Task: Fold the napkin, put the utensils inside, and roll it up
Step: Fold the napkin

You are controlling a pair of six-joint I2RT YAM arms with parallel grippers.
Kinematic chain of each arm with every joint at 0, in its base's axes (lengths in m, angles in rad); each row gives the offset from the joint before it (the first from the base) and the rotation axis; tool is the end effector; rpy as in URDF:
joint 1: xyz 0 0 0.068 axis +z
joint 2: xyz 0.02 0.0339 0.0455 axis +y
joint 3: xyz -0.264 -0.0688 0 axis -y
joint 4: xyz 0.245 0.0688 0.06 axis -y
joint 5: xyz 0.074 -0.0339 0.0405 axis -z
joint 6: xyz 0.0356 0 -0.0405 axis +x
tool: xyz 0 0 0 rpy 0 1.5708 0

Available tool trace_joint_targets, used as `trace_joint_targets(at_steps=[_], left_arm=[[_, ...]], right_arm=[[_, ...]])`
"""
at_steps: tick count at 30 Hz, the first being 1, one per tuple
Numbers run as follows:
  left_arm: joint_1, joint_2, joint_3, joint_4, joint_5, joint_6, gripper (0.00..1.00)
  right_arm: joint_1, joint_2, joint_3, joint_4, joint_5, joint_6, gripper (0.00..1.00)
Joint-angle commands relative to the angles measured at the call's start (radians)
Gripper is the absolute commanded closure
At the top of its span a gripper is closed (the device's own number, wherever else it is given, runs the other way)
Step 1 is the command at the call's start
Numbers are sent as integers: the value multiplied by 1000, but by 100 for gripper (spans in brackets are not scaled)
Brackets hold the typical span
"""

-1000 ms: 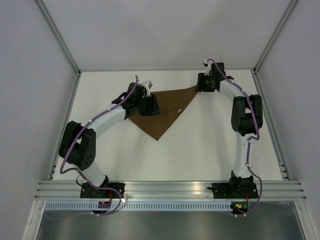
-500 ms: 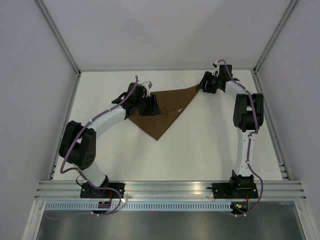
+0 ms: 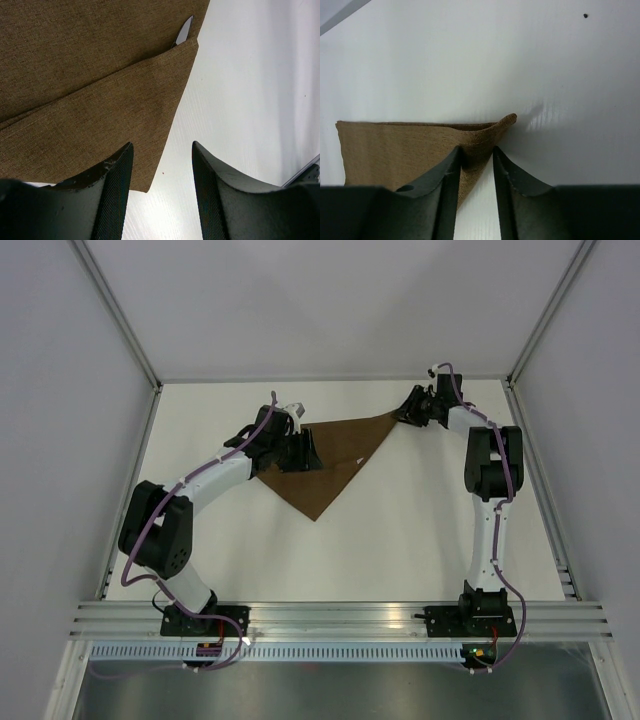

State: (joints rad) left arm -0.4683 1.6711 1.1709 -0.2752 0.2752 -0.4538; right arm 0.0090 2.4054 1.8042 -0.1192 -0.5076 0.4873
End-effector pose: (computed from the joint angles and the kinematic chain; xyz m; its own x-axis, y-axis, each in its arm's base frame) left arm 0.3236 -0.1745 0.2355 -0.8278 -0.0541 -0.5585 0.2722 0.8316 -0.4840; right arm 0.5304 0.0221 0.1323 -0.7576 0.4024 -0.5139 -0.0208 0.7720 0.6352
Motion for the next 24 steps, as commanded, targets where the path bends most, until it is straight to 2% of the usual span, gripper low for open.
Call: trace_joint_targets(at_steps=[1, 3, 7, 10, 14, 24], left_arm=[[-4, 1, 32, 10, 13, -14, 45], [-4, 3, 35, 8, 12, -13, 45], [-4, 4, 35, 7, 12, -13, 45], [-4, 4, 32, 7, 12, -11, 45], [-4, 4, 30, 7, 10, -9, 45], [11, -48, 21, 5, 2, -43, 45]], right_arm=[[-1, 8, -20, 61, -3, 46, 64], [-3, 1, -34, 87, -6, 51, 70], [-3, -32, -72, 160, -14, 42, 89], [-3, -95, -141, 249, -19, 36, 94], [-1, -189, -233, 349, -31, -10, 96], [48, -399, -359, 378, -62, -215, 96]])
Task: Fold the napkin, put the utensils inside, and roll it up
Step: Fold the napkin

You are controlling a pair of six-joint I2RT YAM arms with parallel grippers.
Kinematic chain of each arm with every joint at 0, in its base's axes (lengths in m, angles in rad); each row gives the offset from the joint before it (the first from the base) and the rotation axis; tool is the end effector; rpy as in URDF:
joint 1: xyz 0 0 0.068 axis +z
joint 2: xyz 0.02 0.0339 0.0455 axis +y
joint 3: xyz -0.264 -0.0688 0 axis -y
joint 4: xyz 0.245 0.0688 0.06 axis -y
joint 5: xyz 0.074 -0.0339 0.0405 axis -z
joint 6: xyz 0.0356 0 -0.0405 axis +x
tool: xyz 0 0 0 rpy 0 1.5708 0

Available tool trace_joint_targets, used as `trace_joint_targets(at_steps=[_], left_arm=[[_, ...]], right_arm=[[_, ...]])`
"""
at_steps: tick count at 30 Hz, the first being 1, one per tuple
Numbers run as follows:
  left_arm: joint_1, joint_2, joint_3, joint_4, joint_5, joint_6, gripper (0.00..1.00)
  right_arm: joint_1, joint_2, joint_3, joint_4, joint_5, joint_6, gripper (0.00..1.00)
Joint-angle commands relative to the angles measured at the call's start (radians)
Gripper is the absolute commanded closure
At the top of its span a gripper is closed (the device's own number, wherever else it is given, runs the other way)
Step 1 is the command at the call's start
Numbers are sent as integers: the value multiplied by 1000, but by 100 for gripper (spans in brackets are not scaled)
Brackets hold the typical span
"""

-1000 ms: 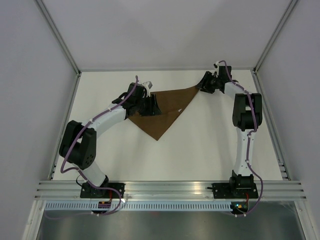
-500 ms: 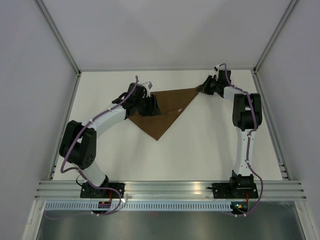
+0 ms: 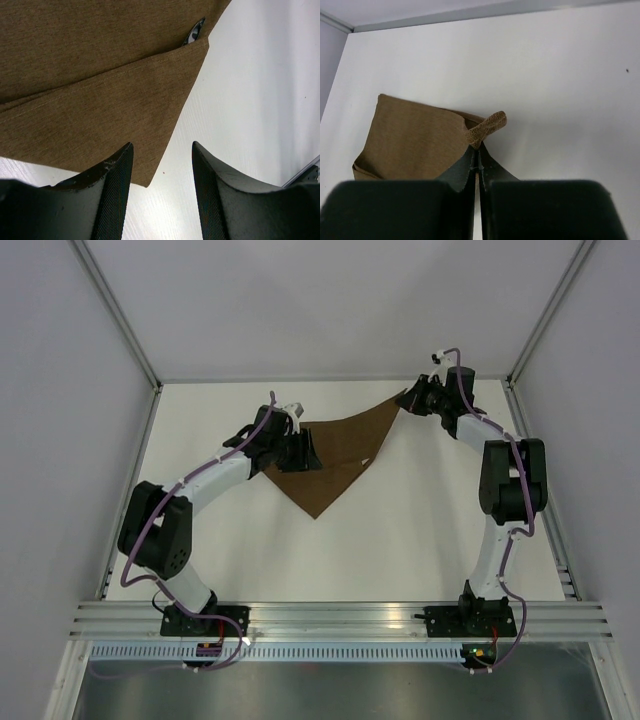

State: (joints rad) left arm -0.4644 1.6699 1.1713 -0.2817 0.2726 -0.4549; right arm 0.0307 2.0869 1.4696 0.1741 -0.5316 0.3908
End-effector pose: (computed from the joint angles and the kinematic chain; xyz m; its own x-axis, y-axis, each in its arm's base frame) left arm 0.3238 -0.1729 0.2356 -0.8297 -0.0576 -0.5552 0.2648 0.8350 -0.4824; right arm 0.4786 0.0328 0.2053 -0.5808 0.3107 -0.7525 -0.2844 0.7886 0.5451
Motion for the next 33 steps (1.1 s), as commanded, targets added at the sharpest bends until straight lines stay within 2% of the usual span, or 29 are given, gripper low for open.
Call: trace_joint_targets(at_steps=[1, 6, 10, 17, 24, 33], left_arm=[[9, -68, 21, 12, 4, -47, 44], [17, -154, 7, 9, -12, -83, 44], [27, -223, -5, -5, -24, -103, 44], [30, -303, -16, -36, -46, -116, 43], [30, -341, -30, -54, -49, -114, 43], [32, -343, -41, -60, -53, -111, 43]], right_arm=[[46, -93, -43, 81, -42, -141, 96], [141, -195, -120, 30, -45, -301, 96], [266, -244, -195, -48, -24, -485, 96], [446, -298, -290, -107, 59, -668, 97], [541, -277, -310, -169, 94, -777, 98], [604, -292, -367, -163, 101, -814, 99]])
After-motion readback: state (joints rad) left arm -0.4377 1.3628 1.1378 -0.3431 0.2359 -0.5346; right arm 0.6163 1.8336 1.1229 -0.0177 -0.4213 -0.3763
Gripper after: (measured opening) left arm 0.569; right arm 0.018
